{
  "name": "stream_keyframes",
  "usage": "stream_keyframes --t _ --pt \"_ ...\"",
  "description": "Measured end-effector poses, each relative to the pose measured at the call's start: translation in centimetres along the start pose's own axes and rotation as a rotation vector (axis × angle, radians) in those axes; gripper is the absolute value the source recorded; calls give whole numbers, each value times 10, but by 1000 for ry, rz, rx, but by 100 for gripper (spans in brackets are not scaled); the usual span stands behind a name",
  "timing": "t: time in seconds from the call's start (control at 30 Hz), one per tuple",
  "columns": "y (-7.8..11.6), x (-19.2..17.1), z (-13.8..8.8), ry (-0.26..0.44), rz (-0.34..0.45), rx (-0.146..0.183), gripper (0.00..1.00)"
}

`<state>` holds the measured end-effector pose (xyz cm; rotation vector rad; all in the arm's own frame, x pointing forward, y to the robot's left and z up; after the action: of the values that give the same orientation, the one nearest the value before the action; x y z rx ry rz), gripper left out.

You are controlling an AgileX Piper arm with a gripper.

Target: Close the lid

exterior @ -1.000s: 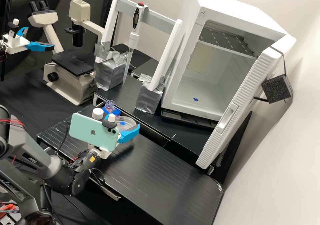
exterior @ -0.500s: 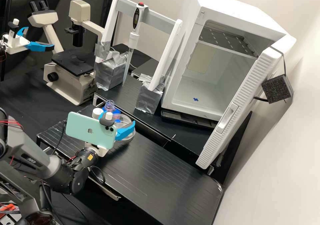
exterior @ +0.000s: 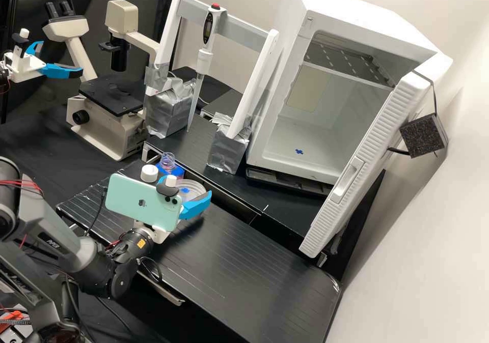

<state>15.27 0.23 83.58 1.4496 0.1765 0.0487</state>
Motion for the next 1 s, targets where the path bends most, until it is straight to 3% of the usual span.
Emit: stream_keyframes --t 0.7,1.0 --pt "-2 2 2 3 -15 18 0" --pt "-4 4 6 -15 -20 45 0"
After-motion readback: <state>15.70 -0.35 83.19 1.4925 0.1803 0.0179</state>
